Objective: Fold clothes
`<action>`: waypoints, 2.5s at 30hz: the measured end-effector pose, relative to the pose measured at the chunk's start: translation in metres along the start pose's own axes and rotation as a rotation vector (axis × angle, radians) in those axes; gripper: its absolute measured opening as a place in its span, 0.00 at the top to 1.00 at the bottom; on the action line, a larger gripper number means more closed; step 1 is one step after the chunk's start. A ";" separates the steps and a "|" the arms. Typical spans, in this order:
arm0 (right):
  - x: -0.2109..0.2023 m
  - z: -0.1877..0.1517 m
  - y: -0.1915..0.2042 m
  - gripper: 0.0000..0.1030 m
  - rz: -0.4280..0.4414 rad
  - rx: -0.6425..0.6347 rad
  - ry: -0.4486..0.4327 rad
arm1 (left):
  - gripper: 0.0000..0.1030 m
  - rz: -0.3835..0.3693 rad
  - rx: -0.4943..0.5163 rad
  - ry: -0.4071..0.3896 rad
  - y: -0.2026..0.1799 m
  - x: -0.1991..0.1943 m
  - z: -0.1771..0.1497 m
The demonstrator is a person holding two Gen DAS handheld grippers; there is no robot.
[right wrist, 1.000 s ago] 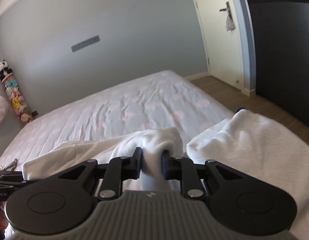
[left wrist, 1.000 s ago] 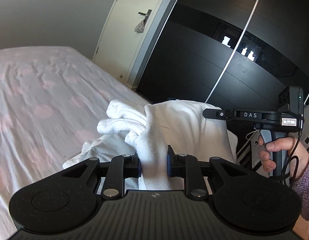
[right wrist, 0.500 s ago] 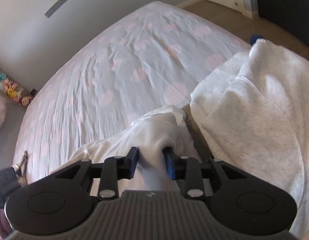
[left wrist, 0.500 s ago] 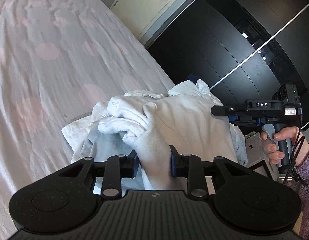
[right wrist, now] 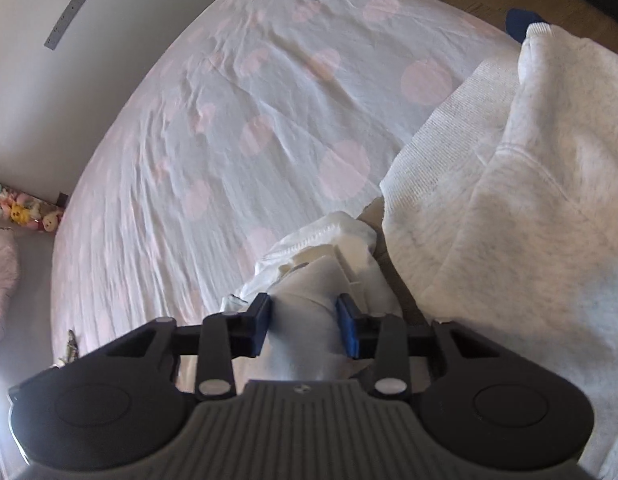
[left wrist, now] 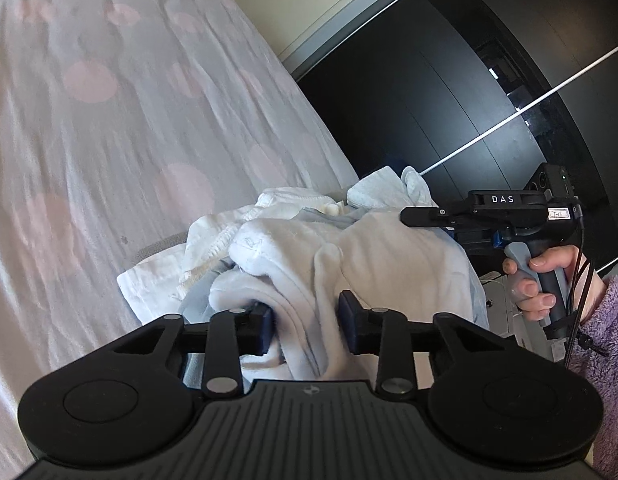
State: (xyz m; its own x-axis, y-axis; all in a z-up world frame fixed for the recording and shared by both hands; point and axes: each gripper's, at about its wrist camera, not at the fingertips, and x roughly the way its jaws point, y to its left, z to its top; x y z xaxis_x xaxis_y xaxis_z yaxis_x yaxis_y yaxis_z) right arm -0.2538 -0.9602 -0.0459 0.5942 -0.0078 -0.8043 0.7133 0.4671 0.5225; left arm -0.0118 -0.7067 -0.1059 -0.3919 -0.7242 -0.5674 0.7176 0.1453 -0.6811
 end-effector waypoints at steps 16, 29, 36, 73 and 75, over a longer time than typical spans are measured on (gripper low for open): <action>-0.003 -0.055 0.098 0.78 -0.264 -0.964 -0.192 | 0.88 0.141 0.258 -0.149 -0.037 -0.026 -0.030; 0.034 -0.040 0.081 0.65 -0.313 -0.755 -0.192 | 0.72 0.245 0.196 -0.074 -0.026 -0.029 -0.029; -0.045 -0.073 0.057 0.59 -0.271 -0.583 -0.320 | 0.57 0.219 0.171 -0.131 -0.050 -0.083 -0.053; -0.088 -0.262 -0.093 0.85 0.162 0.104 -0.482 | 0.87 0.093 -0.133 -0.004 -0.083 -0.038 -0.171; -0.093 -0.261 -0.087 0.86 0.168 0.086 -0.503 | 0.90 0.092 -0.103 -0.015 -0.092 -0.041 -0.169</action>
State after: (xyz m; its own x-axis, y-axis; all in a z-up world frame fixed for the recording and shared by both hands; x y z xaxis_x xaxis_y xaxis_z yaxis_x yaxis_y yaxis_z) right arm -0.4686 -0.7693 -0.0907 0.7923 -0.3715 -0.4841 0.6086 0.4246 0.6703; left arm -0.1586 -0.5764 -0.0983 -0.3181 -0.7142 -0.6235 0.6867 0.2799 -0.6709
